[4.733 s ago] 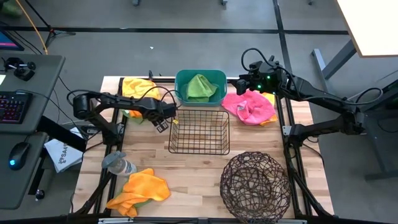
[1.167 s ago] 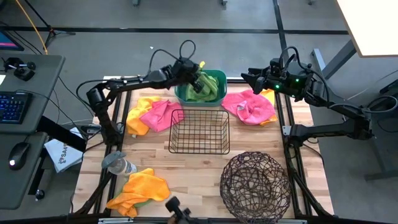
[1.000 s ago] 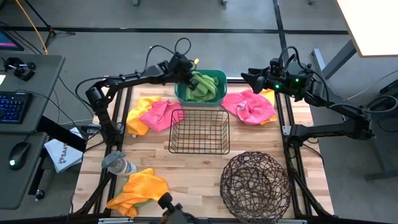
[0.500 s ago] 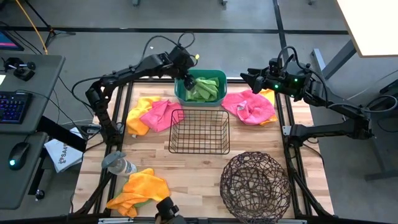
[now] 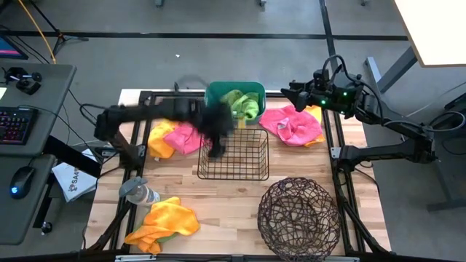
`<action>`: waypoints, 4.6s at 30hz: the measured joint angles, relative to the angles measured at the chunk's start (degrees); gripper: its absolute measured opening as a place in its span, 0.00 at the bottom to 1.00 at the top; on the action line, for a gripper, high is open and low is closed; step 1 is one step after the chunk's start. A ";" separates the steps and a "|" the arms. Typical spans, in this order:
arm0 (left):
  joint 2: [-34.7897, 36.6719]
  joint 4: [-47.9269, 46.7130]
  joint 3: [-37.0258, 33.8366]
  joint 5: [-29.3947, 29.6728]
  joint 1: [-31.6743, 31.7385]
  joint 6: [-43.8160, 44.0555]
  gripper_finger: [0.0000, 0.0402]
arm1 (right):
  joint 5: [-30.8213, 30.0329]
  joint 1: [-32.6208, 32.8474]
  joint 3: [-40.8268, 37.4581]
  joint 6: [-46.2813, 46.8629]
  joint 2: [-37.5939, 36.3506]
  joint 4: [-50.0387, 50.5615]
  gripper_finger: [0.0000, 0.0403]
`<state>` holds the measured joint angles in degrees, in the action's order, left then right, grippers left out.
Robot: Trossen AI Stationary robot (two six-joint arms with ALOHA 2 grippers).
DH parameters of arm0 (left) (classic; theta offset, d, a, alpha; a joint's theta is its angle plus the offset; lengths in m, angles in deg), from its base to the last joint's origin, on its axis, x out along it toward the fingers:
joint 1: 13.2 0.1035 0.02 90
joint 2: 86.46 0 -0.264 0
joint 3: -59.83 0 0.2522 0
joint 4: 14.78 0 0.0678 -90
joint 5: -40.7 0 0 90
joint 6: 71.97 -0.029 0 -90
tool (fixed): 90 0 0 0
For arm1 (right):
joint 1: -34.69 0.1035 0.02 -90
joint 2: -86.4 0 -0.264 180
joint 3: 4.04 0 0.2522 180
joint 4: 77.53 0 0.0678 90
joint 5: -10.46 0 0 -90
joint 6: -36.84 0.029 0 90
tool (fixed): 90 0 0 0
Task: Sort microfiber towel by color & place in baskets
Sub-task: Put the green microfiber cloth into the blue bin
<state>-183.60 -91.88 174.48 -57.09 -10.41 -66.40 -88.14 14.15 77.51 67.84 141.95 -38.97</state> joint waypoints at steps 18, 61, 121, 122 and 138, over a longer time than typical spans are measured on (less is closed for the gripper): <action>-9.32 -2.98 -0.01 6.57 -47.97 41.90 0.63 | 23.85 0.55 0.00 -2.47 0.00 -3.26 0.80; -35.76 -20.74 0.27 9.97 -62.69 69.57 0.31 | 5.14 22.60 0.00 -0.62 0.00 -5.81 0.80; 5.16 2.09 16.11 62.39 2.01 2.97 0.00 | 5.10 22.40 -0.02 -7.84 -1.36 -16.13 0.80; 4.84 4.02 15.63 60.48 3.97 0.90 0.00 | 5.08 22.40 -0.02 -8.12 -1.45 -16.21 0.80; 4.56 53.61 -11.08 25.37 21.86 -18.28 0.00 | -12.10 22.38 -0.02 -8.51 -2.40 -16.52 0.80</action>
<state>-179.04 -38.26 163.39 -31.72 11.45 -84.68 -100.23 36.53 77.49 59.33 139.54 -55.49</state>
